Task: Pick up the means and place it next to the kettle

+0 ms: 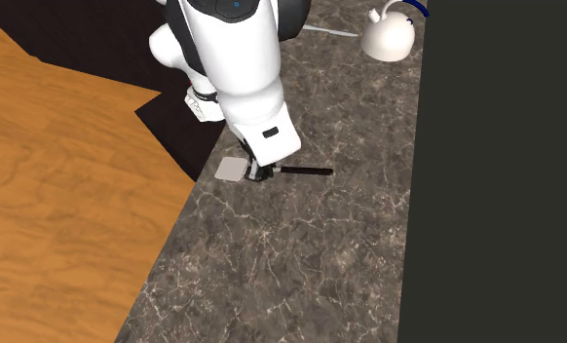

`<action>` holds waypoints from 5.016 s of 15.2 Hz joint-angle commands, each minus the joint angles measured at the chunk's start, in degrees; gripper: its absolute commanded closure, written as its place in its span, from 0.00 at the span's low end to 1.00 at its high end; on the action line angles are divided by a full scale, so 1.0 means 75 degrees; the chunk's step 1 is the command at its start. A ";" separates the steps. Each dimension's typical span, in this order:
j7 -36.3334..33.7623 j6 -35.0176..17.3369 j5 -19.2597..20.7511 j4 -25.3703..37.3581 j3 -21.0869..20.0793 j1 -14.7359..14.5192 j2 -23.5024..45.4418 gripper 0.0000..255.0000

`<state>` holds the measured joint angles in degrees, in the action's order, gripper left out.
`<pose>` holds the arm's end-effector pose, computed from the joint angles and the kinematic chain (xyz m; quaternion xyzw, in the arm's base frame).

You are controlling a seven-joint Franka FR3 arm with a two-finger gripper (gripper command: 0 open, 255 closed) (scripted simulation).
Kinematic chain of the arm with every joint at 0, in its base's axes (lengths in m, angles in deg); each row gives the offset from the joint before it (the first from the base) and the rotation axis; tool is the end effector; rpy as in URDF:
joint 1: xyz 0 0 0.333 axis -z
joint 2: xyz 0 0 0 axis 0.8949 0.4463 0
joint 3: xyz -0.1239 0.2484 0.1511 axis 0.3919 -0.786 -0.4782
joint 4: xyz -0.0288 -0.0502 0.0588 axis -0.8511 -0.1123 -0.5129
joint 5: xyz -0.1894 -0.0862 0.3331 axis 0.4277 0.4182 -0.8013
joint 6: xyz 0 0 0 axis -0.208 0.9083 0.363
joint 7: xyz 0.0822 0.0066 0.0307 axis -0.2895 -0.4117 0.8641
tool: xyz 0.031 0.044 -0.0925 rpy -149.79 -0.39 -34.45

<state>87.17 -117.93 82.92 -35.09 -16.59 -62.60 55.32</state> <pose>0.5009 -0.1878 0.5232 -0.9778 -0.2070 -0.0326 0.0070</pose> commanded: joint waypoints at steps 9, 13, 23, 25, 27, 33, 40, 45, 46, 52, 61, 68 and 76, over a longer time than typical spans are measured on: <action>-0.0046 0.1030 0.0008 0.1015 -0.0019 -0.0014 -0.0015 1.00; -0.0233 0.1266 0.0076 0.1047 -0.0122 -0.0079 -0.0234 1.00; -0.2022 0.1212 0.0334 -0.1022 -0.1317 -0.0563 -0.2301 1.00; -0.2368 0.1245 0.0289 -0.1324 -0.1580 -0.0655 -0.2635 1.00; -0.2713 0.1285 0.0218 -0.1592 -0.1847 -0.0754 -0.2943 1.00; -0.3751 0.1431 -0.0124 -0.2192 -0.2682 -0.1093 -0.3700 1.00; -0.4994 0.1591 -0.0682 -0.2504 -0.3714 -0.1551 -0.4229 1.00; -0.5906 0.1662 -0.1118 -0.2472 -0.4494 -0.1868 -0.4348 1.00; -0.6091 0.1670 -0.1203 -0.2441 -0.4654 -0.1927 -0.4344 1.00; -0.7221 0.1675 -0.1657 -0.2078 -0.5641 -0.2225 -0.4136 1.00; -0.8906 0.1575 -0.1987 -0.1065 -0.7180 -0.2375 -0.3303 1.00; -0.8866 0.0886 -0.2109 -0.1816 -0.7315 -0.2440 -0.3374 1.00; -0.8845 0.0074 -0.2238 -0.2588 -0.7519 -0.2491 -0.3341 1.00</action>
<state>20.88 -116.53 66.29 -53.74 -72.71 -81.21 30.21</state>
